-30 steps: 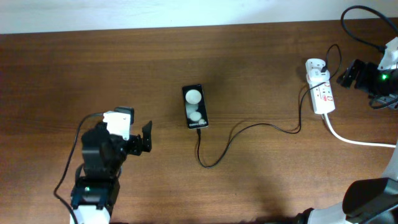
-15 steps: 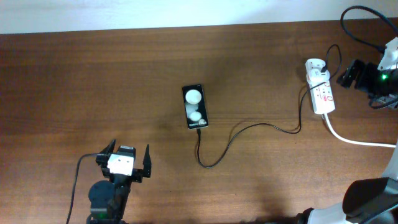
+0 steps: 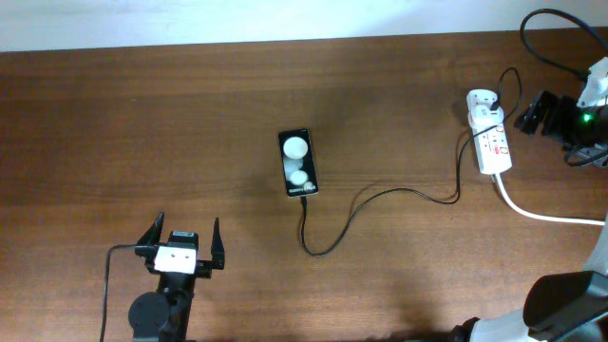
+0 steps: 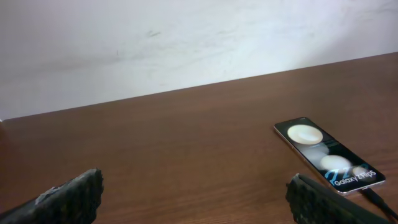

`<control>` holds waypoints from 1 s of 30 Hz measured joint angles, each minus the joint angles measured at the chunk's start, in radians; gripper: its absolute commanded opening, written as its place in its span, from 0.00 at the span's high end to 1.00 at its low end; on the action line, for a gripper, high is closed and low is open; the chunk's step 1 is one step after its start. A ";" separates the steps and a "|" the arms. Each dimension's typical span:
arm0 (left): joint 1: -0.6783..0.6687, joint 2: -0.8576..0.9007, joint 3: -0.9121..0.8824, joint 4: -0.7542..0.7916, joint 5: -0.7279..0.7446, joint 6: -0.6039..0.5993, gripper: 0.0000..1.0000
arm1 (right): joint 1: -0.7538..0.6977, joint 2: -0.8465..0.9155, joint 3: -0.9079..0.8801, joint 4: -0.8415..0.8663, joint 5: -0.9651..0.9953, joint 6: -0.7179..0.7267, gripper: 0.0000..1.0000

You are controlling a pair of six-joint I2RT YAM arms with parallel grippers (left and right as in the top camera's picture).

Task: Plug charger to phone and switch on socket

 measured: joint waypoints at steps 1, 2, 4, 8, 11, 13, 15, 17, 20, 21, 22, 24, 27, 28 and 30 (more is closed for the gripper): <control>0.000 0.000 0.000 0.000 0.000 0.000 0.01 | 0.000 0.000 0.000 0.000 0.000 -0.001 0.01; 0.000 0.000 0.000 0.000 0.000 0.000 0.01 | 0.000 0.000 0.000 0.000 0.000 0.000 0.01; 0.000 0.000 0.000 0.000 0.000 0.000 0.01 | 0.000 0.000 0.000 0.000 0.000 0.000 0.01; 0.000 0.000 0.000 0.000 0.000 0.000 0.01 | 0.000 0.000 0.000 0.000 0.000 0.000 0.01; 0.000 0.000 0.000 0.000 0.000 0.000 0.01 | 0.000 0.000 0.000 0.000 0.000 -0.001 0.01; 0.000 0.000 0.000 0.000 0.000 0.000 0.01 | 0.000 0.000 0.000 0.000 0.000 0.000 0.01; 0.000 0.000 0.000 0.000 0.000 0.000 0.01 | 0.000 0.000 0.000 0.000 0.000 0.000 0.01; 0.000 0.000 0.000 0.000 0.000 0.000 0.01 | 0.000 0.000 0.000 0.000 0.000 0.000 0.01; 0.000 0.000 0.000 0.000 0.000 0.000 0.01 | 0.000 0.000 -0.002 0.022 0.000 0.000 0.01; 0.000 0.000 0.000 0.000 0.000 0.000 0.01 | 0.000 0.000 -0.003 0.051 0.000 -0.001 0.01; 0.000 0.000 0.000 0.000 0.000 0.000 0.01 | 0.000 -0.005 -0.021 0.097 0.000 -0.001 0.01; 0.000 -0.001 0.000 0.000 0.000 0.000 0.01 | 0.000 -0.050 -0.127 0.227 0.005 0.000 0.01; 0.000 -0.001 0.000 0.000 0.000 0.000 0.01 | 0.024 -0.213 -0.393 0.491 0.007 0.001 0.01; 0.000 -0.001 0.000 0.000 -0.001 0.000 0.01 | 0.047 -0.265 -0.482 0.580 0.007 0.000 0.01; 0.000 0.000 0.000 0.000 -0.003 0.000 0.01 | 0.118 -0.376 -0.676 0.765 0.008 -0.001 0.01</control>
